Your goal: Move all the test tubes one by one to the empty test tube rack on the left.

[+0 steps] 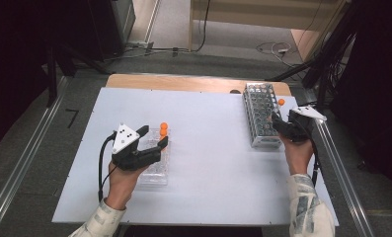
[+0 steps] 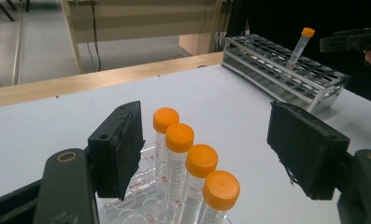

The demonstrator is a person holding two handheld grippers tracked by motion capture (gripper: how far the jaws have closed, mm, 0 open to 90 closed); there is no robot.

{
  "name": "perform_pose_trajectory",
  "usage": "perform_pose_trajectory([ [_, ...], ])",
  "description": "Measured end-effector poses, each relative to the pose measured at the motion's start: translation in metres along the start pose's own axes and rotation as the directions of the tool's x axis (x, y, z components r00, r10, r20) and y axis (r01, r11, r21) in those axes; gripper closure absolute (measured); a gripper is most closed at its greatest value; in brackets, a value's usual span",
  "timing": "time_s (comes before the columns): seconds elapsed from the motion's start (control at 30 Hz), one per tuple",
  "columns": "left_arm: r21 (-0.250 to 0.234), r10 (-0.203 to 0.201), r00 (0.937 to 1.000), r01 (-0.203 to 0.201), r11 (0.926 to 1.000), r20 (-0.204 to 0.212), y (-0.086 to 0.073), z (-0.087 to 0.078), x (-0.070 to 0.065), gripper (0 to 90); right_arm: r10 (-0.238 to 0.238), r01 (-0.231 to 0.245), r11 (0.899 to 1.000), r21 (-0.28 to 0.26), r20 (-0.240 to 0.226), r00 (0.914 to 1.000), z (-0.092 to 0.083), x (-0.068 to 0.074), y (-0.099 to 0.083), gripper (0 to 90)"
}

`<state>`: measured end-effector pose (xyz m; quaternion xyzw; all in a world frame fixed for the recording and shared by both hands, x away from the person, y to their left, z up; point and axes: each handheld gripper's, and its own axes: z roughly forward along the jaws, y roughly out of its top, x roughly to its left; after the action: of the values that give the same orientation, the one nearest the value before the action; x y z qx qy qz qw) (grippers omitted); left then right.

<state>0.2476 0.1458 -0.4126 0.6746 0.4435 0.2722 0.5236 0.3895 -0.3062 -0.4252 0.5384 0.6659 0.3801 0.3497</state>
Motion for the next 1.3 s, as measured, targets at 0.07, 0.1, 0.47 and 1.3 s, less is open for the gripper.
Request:
perform_pose_trajectory([
  [0.07, 0.001, 0.001, 1.0, -0.001, 1.0, -0.001, 0.0, 0.0, 0.001, 26.6, 0.019, -0.019, 1.0, 0.007, -0.002, 0.9998, 0.004, -0.002, -0.001, 34.9],
  [0.1, 0.001, -0.002, 1.0, 0.002, 1.0, -0.001, -0.001, 0.001, 0.001, 26.6, 0.023, -0.023, 1.0, 0.01, -0.004, 0.9997, 0.006, -0.003, -0.001, 35.8],
  [0.47, 0.004, -0.002, 1.0, 0.002, 1.0, 0.004, -0.001, 0.001, 0.001, 26.6, 0.03, -0.031, 0.998, 0.047, 0.018, 0.9994, 0.026, -0.006, 0.003, 40.3],
  [1.3, 0.011, -0.006, 1.0, 0.006, 0.9999, 0.003, -0.002, 0.003, 0.001, 26.7, 0.043, -0.046, 0.993, 0.107, 0.03, 0.9986, 0.053, -0.009, 0.013, 54.1],
])
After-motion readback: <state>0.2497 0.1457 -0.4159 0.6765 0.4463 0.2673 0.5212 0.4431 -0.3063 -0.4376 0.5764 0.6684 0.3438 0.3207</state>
